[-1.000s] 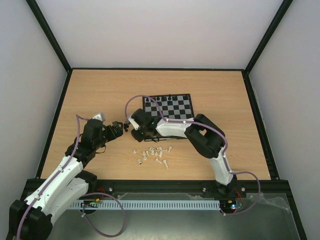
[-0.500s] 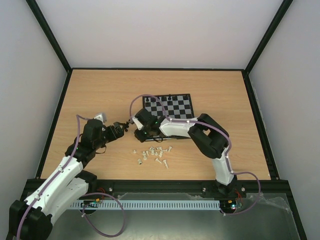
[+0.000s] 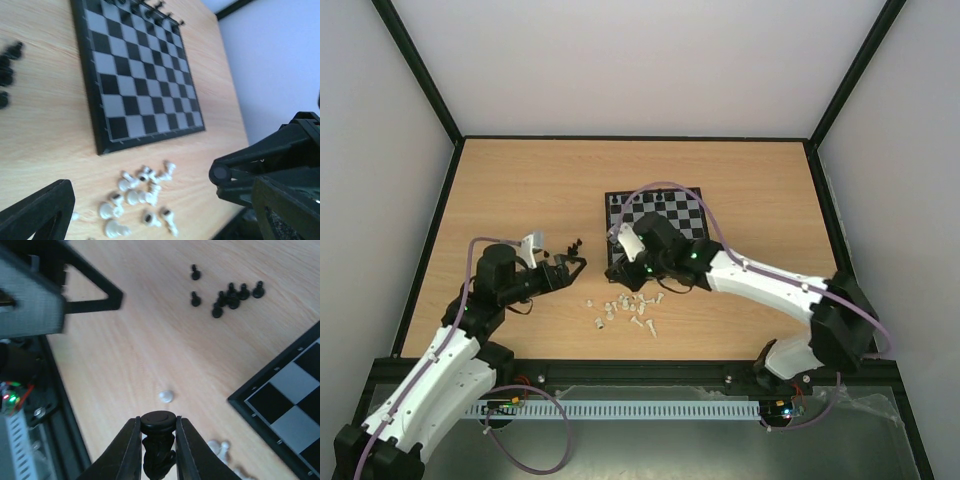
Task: Set up the chess pieces on the board
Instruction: Pick up the chess piece at the center of the board, then place the chess piece on the chessboard.
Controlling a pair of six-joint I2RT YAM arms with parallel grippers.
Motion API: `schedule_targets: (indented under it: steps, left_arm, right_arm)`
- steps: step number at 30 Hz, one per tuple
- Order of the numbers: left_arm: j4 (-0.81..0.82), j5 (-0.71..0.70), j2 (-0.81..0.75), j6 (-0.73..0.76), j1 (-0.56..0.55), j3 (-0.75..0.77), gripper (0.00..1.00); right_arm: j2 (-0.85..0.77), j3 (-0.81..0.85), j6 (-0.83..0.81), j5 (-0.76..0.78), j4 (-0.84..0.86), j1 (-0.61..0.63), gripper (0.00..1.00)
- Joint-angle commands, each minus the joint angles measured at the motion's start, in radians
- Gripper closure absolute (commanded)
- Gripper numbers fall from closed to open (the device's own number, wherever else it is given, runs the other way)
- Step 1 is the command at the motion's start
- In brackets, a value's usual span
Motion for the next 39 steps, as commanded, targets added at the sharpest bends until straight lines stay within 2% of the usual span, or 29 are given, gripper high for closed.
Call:
schedule_targets:
  steps: [1, 4, 8, 13, 18, 22, 31, 39]
  left_arm:
    - [0.067, 0.243, -0.038, -0.112, 0.008, -0.035, 0.0]
    - [0.12, 0.337, -0.054, -0.188, 0.007, -0.053, 0.01]
    - [0.212, 0.445, -0.065, -0.31, 0.008, -0.1, 0.01]
    - [0.224, 0.528, -0.114, -0.405, 0.008, -0.18, 0.0]
    - [0.144, 0.581, -0.191, -0.431, 0.008, -0.25, 0.01]
    - [0.142, 0.616, -0.233, -0.47, 0.008, -0.312, 0.06]
    - [0.148, 0.638, -0.171, -0.427, 0.009, -0.334, 0.11]
    - [0.147, 0.645, -0.148, -0.404, 0.009, -0.332, 0.12]
  right_arm:
    - [-0.115, -0.069, -0.013, 0.058, -0.076, 0.08, 0.83]
    - [-0.159, -0.089, -0.031, 0.18, -0.101, 0.153, 0.82]
    - [-0.134, -0.084, -0.029, 0.316, -0.111, 0.243, 0.84]
    - [-0.09, -0.074, -0.037, 0.436, -0.129, 0.307, 0.86]
    - [-0.1, -0.085, -0.041, 0.472, -0.108, 0.33, 0.85]
    - [-0.113, -0.09, -0.044, 0.486, -0.099, 0.349, 0.85]
    - [-0.085, -0.04, -0.05, 0.478, -0.119, 0.418, 0.84]
    - [0.018, 0.026, -0.051, 0.477, -0.123, 0.465, 0.83]
